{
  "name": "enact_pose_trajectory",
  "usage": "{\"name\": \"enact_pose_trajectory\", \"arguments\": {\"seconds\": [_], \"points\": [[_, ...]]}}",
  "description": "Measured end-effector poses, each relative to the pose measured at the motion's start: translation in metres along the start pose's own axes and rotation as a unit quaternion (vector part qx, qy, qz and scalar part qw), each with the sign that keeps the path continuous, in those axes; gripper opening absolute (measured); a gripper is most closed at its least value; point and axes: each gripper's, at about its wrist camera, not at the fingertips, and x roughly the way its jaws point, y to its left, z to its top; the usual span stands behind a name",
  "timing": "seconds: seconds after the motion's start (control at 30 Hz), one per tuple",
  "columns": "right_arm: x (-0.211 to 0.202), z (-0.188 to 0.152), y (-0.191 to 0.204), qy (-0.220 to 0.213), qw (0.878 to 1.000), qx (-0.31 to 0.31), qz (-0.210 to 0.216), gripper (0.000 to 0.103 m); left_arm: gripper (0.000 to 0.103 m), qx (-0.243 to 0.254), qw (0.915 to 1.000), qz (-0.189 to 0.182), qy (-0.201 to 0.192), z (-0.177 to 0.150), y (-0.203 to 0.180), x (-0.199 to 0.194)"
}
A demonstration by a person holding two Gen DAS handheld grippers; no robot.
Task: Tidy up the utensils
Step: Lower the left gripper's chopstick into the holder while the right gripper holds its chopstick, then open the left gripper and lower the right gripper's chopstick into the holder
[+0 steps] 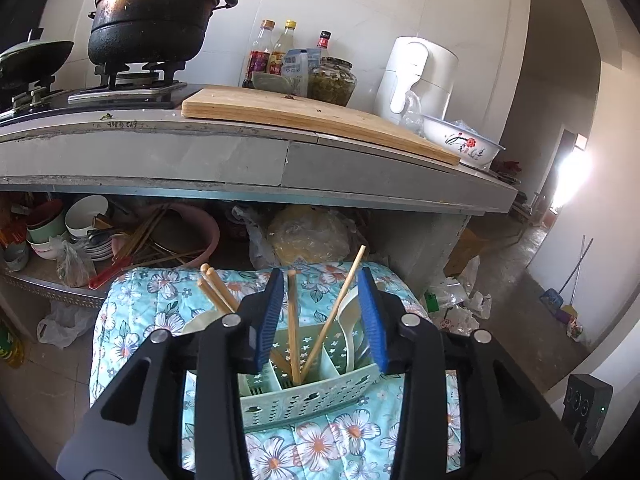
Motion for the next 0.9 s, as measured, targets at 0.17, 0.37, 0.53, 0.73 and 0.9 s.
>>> {"name": "enact_pose_trajectory", "arguments": {"seconds": [0.17, 0.37, 0.53, 0.73, 0.9], "points": [[-0.003, 0.003, 0.008, -0.007, 1.0, -0.01, -0.006, 0.007, 0.046, 0.007, 0.9998, -0.003, -0.017, -0.009, 0.0, -0.026], [-0.015, 0.021, 0.03, -0.029, 0.999, -0.044, -0.001, 0.007, 0.06, 0.018, 0.9989, 0.011, -0.042, -0.03, 0.004, -0.062], [-0.024, 0.05, 0.059, -0.055, 0.995, -0.084, 0.012, 0.007, 0.069, 0.008, 0.9986, 0.025, -0.046, -0.055, 0.015, -0.085], [-0.037, 0.1, 0.102, -0.107, 0.984, -0.143, 0.022, 0.007, 0.077, -0.019, 0.9984, 0.047, -0.025, -0.096, 0.037, -0.1], [-0.039, 0.148, 0.133, -0.145, 0.974, -0.172, 0.027, 0.007, 0.082, -0.034, 0.9963, 0.078, 0.008, -0.134, 0.06, -0.106]]}}
